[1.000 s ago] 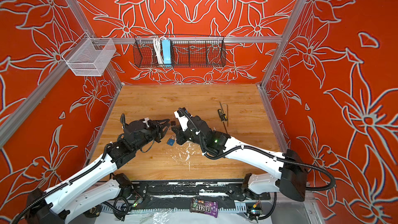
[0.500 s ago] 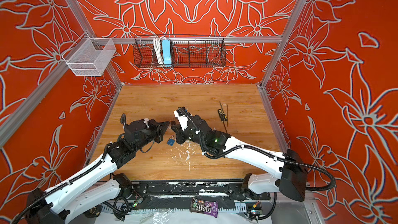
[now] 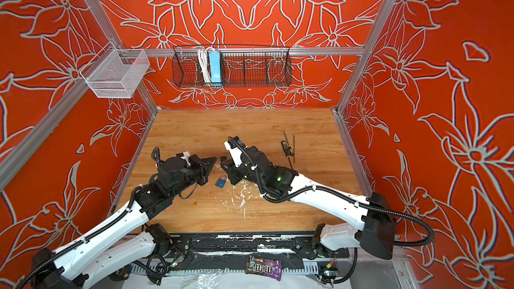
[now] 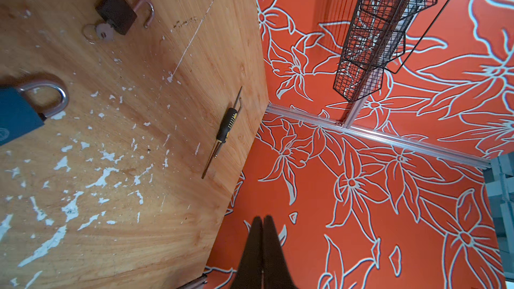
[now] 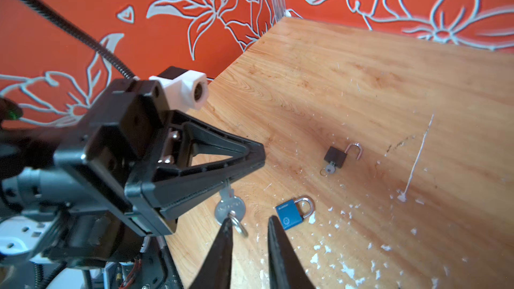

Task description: Unlock with the key

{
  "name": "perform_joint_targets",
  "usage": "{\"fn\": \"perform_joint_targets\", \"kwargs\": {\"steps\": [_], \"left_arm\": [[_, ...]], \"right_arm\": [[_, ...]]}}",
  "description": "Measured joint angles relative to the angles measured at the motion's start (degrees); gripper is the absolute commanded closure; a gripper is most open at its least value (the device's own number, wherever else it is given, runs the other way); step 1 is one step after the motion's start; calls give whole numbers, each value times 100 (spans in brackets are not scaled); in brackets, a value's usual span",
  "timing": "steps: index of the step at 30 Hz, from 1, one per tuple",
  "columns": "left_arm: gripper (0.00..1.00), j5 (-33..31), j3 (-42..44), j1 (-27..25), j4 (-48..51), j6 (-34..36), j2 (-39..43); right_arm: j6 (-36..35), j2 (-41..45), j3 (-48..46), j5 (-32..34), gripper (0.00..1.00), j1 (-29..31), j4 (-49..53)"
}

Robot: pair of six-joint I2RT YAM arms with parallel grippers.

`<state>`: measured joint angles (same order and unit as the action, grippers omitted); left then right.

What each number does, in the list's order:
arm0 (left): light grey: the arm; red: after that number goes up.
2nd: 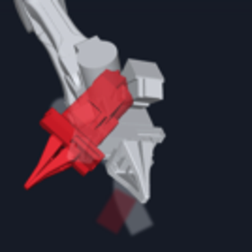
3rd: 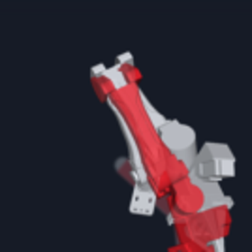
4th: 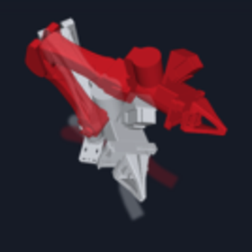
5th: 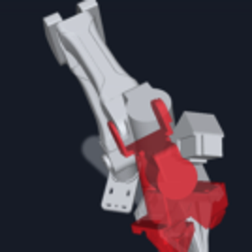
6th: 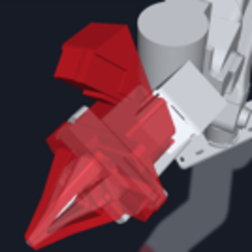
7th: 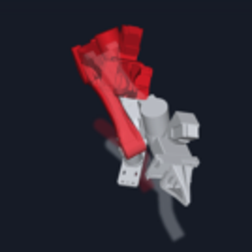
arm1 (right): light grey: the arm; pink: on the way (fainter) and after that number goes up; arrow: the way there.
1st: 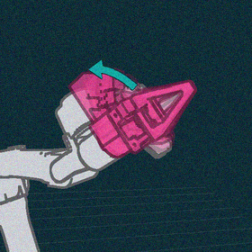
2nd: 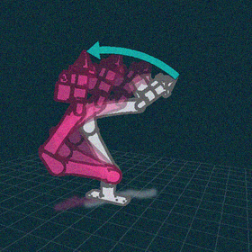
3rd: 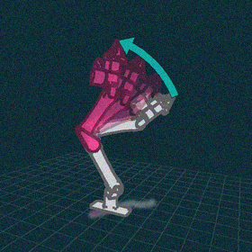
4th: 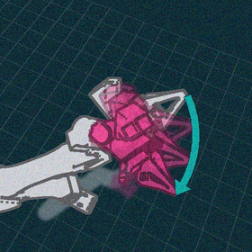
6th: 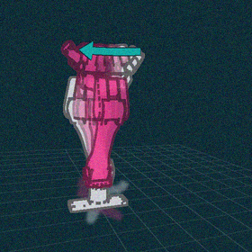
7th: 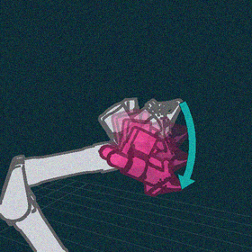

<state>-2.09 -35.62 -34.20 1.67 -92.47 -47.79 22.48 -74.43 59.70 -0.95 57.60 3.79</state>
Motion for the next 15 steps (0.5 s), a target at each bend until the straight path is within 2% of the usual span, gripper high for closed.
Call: {"fn": "perform_joint_targets", "kwargs": {"steps": [8,15], "left_arm": [[100,-83,-153,2,254,817,-61],[100,-87,-372,7,247,1832,-85]], "right_arm": [[236,197,-39,-144,50,-280,463],[535,326,-125,-549,45,-535,761]]}}
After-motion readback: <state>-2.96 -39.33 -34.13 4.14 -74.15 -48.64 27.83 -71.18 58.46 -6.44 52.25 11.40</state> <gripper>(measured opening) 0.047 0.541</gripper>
